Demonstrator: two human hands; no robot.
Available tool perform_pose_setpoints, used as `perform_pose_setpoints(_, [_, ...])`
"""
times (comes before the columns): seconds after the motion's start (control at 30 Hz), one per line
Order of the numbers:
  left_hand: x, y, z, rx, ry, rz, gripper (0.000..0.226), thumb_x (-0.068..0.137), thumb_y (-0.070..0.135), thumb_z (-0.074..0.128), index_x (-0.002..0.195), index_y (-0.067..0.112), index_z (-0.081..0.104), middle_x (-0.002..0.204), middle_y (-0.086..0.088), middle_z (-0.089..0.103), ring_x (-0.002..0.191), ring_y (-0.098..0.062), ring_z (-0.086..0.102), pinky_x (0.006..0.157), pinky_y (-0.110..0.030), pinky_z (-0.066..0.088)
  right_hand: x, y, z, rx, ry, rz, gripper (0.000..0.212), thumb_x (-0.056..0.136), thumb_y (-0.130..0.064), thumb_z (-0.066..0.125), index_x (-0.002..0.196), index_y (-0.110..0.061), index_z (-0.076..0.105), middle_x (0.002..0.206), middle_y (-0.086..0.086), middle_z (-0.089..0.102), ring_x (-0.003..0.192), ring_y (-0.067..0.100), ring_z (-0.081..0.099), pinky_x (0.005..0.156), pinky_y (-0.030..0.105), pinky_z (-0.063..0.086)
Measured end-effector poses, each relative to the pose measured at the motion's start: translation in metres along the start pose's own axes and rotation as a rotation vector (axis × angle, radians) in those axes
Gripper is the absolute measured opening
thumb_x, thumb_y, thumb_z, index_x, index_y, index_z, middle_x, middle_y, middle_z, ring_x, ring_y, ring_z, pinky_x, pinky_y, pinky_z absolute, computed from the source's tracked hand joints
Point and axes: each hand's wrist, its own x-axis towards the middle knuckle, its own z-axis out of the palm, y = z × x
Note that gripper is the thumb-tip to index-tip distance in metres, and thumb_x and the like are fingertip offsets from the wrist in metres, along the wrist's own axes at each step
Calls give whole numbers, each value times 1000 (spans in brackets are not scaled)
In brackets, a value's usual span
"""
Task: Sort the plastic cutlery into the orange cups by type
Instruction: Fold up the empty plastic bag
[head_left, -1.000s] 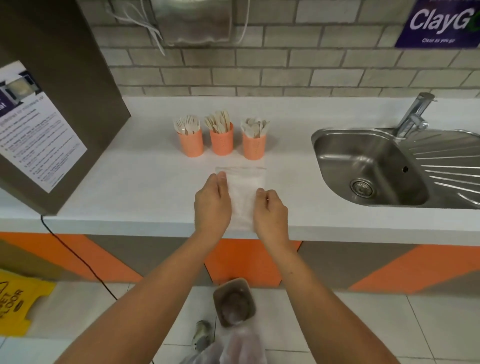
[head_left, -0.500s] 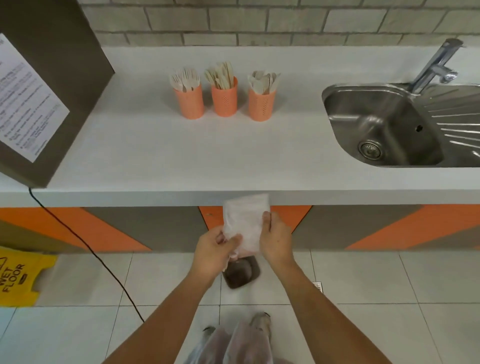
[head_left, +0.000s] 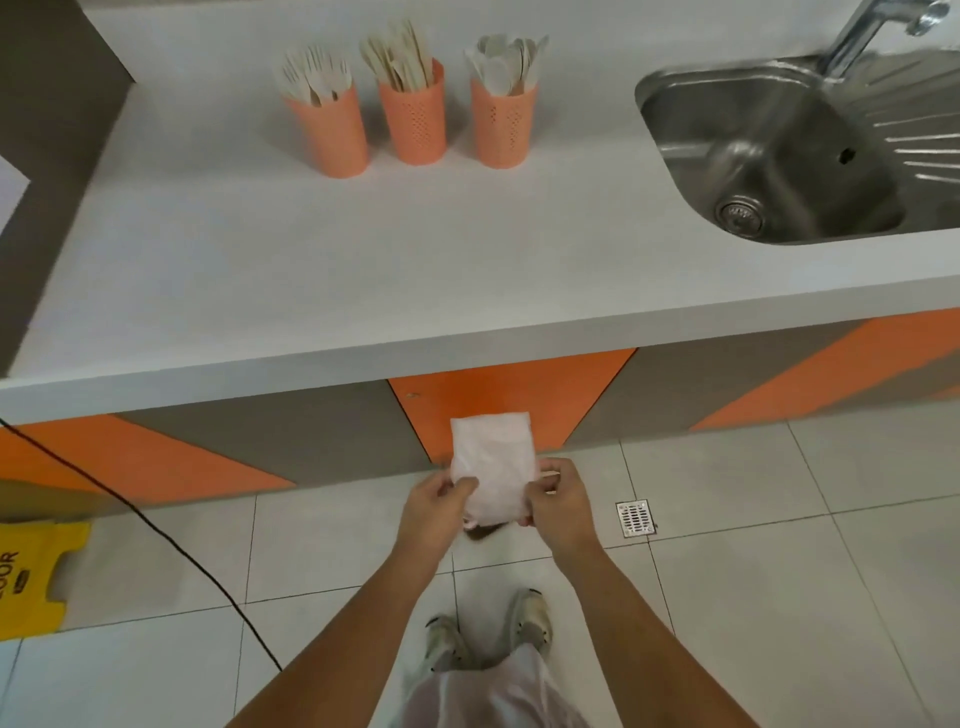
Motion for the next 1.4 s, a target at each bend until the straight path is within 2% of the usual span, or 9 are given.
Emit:
perform_pose_setpoints(0.1, [16, -16, 4, 48, -2, -1, 24, 89, 18, 67, 112, 22, 68, 97, -6, 74, 81, -23, 69, 63, -30, 52, 14, 21, 3, -29, 11, 16, 27, 91, 5, 56, 107, -18, 54, 95, 10, 63, 75, 25, 67, 60, 41, 63])
perform_pose_setpoints(0.17, [31, -28, 7, 98, 21, 9, 39, 91, 7, 64, 122, 29, 55, 96, -9, 73, 73, -21, 67, 55, -26, 49, 28, 37, 5, -62, 23, 15, 29, 90, 5, 55, 105, -19, 51, 95, 10, 63, 71, 26, 65, 55, 32, 58])
perform_pose_setpoints(0.3, [73, -61, 18, 234, 20, 45, 34, 93, 4, 61, 104, 33, 45, 74, -3, 65, 59, -18, 56, 51, -29, 43, 64, 78, 18, -192, 19, 5, 30, 92, 0, 58, 98, -28, 49, 94, 4, 65, 75, 30, 68, 59, 38, 59])
perform_pose_setpoints(0.43, [120, -98, 34, 395, 15, 30, 18, 96, 12, 66, 95, 27, 56, 101, 2, 69, 91, -20, 66, 68, -27, 47, 104, 129, 33, -269, 27, -12, 31, 89, -4, 63, 84, -32, 53, 89, -5, 65, 82, 26, 66, 70, 45, 61])
perform_pose_setpoints(0.6, [179, -149, 55, 475, -6, 7, 11, 98, 21, 66, 103, 23, 57, 103, 4, 65, 96, -19, 61, 64, -18, 43, 152, 188, 48, -359, 8, -1, 18, 94, -6, 62, 89, -23, 60, 93, -7, 63, 88, 15, 59, 66, 9, 42])
perform_pose_setpoints(0.8, [232, -200, 75, 515, 2, -23, 9, 99, 20, 64, 106, 22, 59, 103, 5, 64, 99, -21, 63, 65, -16, 42, 198, 244, 66, -364, 7, 30, 11, 98, -9, 60, 94, -19, 59, 99, -3, 62, 91, 17, 58, 57, 0, 41])
perform_pose_setpoints(0.93, [259, -224, 80, 589, -54, -70, 27, 99, 27, 63, 125, 19, 58, 120, 0, 65, 107, -22, 61, 82, -27, 45, 223, 270, 78, -386, -52, 65, 7, 101, -13, 58, 106, -16, 61, 109, -1, 63, 102, 20, 62, 62, 2, 40])
perform_pose_setpoints(1.13, [283, -256, 76, 942, -161, -161, 93, 89, 76, 54, 160, 22, 26, 158, -9, 47, 143, -39, 46, 116, -54, 41, 244, 289, 90, -494, -235, 125, 43, 103, -28, 58, 143, -21, 44, 145, 12, 40, 126, 32, 53, 101, 32, 50])
perform_pose_setpoints(1.4, [249, -223, 62, 872, -13, 57, 74, 95, 53, 63, 156, 23, 35, 152, -12, 50, 137, -37, 47, 110, -50, 43, 212, 254, 75, -486, -149, -22, 50, 106, -27, 53, 153, -24, 39, 153, 11, 42, 135, 30, 51, 112, 38, 43])
